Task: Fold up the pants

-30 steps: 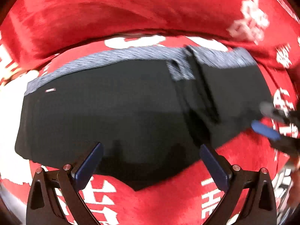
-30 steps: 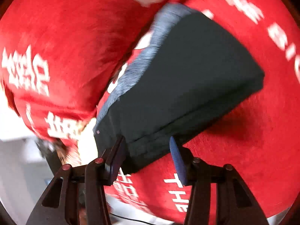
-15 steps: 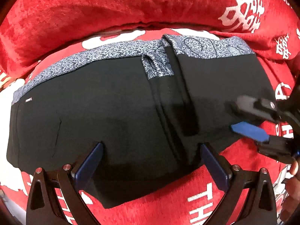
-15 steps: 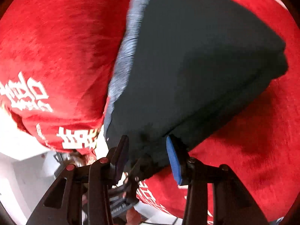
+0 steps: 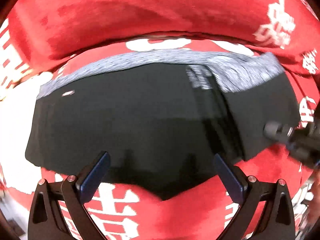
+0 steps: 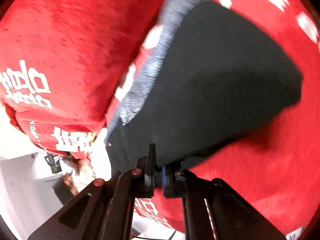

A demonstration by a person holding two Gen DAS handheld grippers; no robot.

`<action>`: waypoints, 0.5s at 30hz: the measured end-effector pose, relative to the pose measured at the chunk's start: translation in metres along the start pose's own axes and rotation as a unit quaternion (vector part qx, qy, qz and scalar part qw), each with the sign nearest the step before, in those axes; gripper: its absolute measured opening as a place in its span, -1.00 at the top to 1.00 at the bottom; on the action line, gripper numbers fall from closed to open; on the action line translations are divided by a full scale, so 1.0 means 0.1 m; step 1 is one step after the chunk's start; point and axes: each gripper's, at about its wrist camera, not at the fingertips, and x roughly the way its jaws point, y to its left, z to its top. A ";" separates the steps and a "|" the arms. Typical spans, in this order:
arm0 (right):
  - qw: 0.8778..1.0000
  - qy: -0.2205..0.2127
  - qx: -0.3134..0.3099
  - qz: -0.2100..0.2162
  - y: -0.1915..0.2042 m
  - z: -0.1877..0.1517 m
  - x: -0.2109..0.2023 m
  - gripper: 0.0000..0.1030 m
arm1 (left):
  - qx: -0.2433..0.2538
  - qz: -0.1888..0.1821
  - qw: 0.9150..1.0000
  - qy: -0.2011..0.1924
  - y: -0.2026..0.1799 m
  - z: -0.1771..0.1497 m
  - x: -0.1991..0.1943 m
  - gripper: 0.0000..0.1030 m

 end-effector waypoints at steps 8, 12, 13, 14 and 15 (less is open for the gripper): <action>1.000 0.020 0.012 0.003 -0.16 -0.01 0.16 0.84 | -0.002 0.007 1.000 0.003 -0.06 0.07 0.01 -1.00; 0.990 0.117 -0.082 -0.021 0.19 0.04 -0.10 0.41 | -0.006 -0.007 1.000 -0.005 -0.19 0.20 -0.10 -1.00; 0.987 0.114 -0.114 -0.018 0.28 0.08 -0.25 0.41 | -0.001 -0.008 1.000 -0.008 -0.25 0.26 -0.14 -1.00; 0.984 0.103 -0.141 -0.019 0.35 0.14 -0.39 0.40 | 0.004 -0.010 1.000 -0.010 -0.31 0.32 -0.16 -1.00; 0.982 0.077 -0.168 -0.026 0.42 0.25 -0.60 0.36 | 0.008 -0.011 1.000 -0.011 -0.35 0.36 -0.17 -1.00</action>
